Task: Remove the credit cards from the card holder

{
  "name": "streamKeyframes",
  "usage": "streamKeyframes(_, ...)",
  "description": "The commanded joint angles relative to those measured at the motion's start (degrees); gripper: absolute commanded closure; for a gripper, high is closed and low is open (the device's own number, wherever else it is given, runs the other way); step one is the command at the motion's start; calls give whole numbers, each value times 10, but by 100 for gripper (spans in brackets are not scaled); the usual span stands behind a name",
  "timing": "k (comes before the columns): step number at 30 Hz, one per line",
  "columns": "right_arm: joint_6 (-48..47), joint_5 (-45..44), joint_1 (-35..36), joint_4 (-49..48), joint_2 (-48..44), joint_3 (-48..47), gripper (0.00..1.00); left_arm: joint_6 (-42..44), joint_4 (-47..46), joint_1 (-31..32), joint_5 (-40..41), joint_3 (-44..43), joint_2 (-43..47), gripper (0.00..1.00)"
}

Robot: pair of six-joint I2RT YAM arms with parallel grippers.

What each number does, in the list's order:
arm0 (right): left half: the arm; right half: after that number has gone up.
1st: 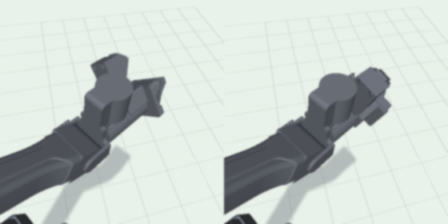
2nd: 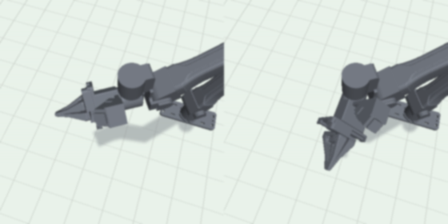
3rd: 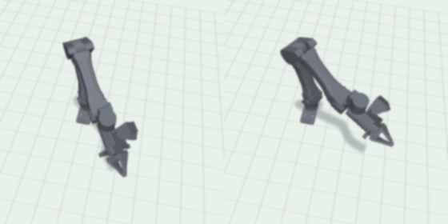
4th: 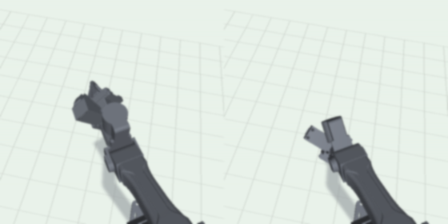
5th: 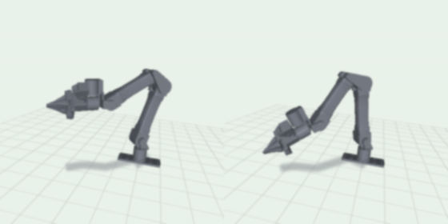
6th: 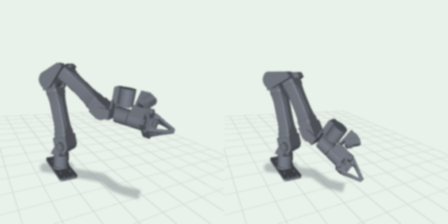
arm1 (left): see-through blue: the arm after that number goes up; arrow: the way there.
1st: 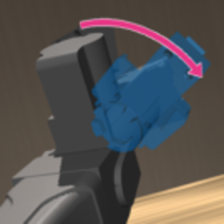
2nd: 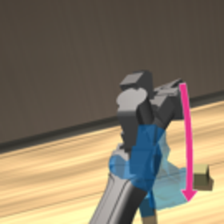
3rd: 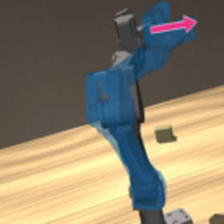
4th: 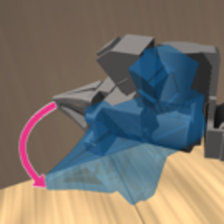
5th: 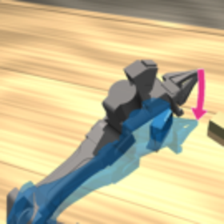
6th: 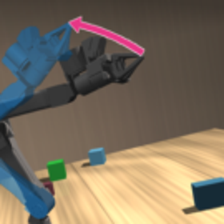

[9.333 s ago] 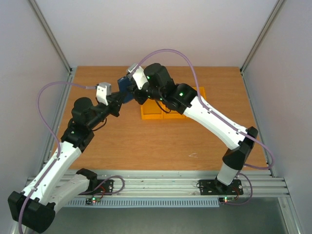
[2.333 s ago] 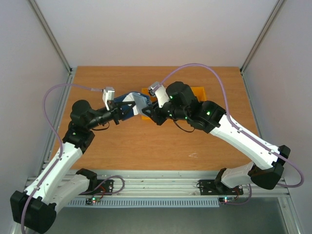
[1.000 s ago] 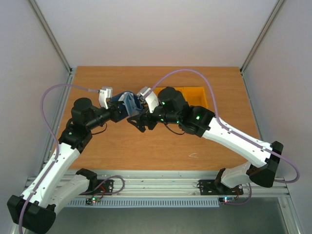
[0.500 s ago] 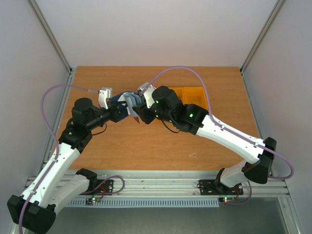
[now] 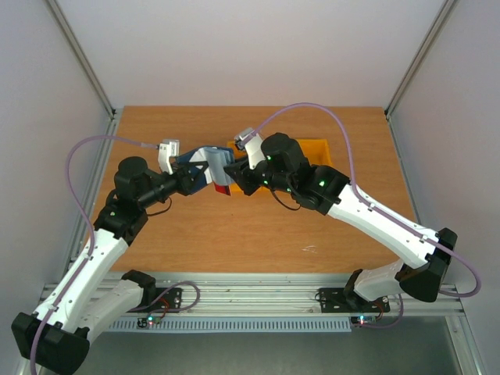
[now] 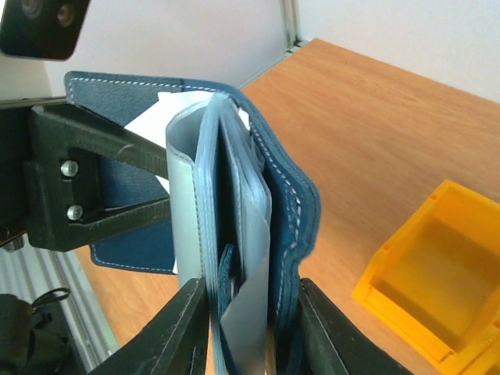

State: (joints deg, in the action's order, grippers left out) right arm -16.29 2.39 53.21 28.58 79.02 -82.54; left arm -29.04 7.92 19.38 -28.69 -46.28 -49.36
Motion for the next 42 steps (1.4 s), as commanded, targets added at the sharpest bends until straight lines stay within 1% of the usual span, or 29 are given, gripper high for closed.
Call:
streamKeyframes(1,11,48,1,-3,22,-13,70,-17,-90,4,-50,-2,12,100)
streamKeyframes(3,11,56,1,-6,34,-17,71,-28,-110,5,-66,2,11,100)
streamKeyframes(5,11,67,-1,-8,43,-21,76,-40,-121,5,-76,4,11,100)
streamKeyframes(6,15,72,-2,-8,45,-22,83,-41,-122,5,-77,5,11,100)
streamKeyframes(7,20,74,-4,-10,45,-22,93,-42,-123,6,-75,4,11,100)
streamKeyframes(8,24,75,-8,-15,42,-19,98,-44,-122,5,-73,5,12,100)
streamKeyframes(13,57,126,-38,-44,13,9,99,-42,-120,5,-75,10,11,100)
streamKeyframes(14,62,139,-44,-46,7,12,99,-36,-120,5,-79,12,11,97)
streamKeyframes(17,83,182,-65,-49,-9,13,99,4,-105,3,-85,19,13,62)
streamKeyframes(18,92,193,-74,-52,-15,14,99,18,-99,2,-85,19,15,53)
streamKeyframes(19,102,207,-82,-60,-25,19,99,35,-95,1,-87,20,17,48)
streamKeyframes(21,130,235,-98,-95,-42,36,99,51,-111,0,-103,28,23,42)
streamKeyframes(23,155,255,-107,-137,-57,50,99,48,-162,0,-134,45,30,37)
streamKeyframes(25,162,268,-108,-167,-62,51,99,30,-232,0,-175,63,32,35)
streamKeyframes(27,188,286,-107,-190,-62,48,99,14,-270,1,-217,63,22,35)
streamKeyframes(29,195,296,-107,-208,-60,46,99,1,-292,1,-235,58,11,35)
streamKeyframes(32,195,312,-105,-231,-55,45,99,-12,-328,2,-236,46,-2,35)
streamKeyframes(35,192,329,-100,-245,-47,41,99,-57,-357,4,-241,41,-10,37)
streamKeyframes(36,189,333,-98,-248,-45,39,99,-73,-362,4,-247,41,-10,40)
streamKeyframes(40,183,339,-97,-249,-38,36,99,-80,-372,5,-271,38,-3,69)
streamKeyframes(42,183,345,-97,-250,-32,33,99,-81,-377,5,-277,36,-2,80)
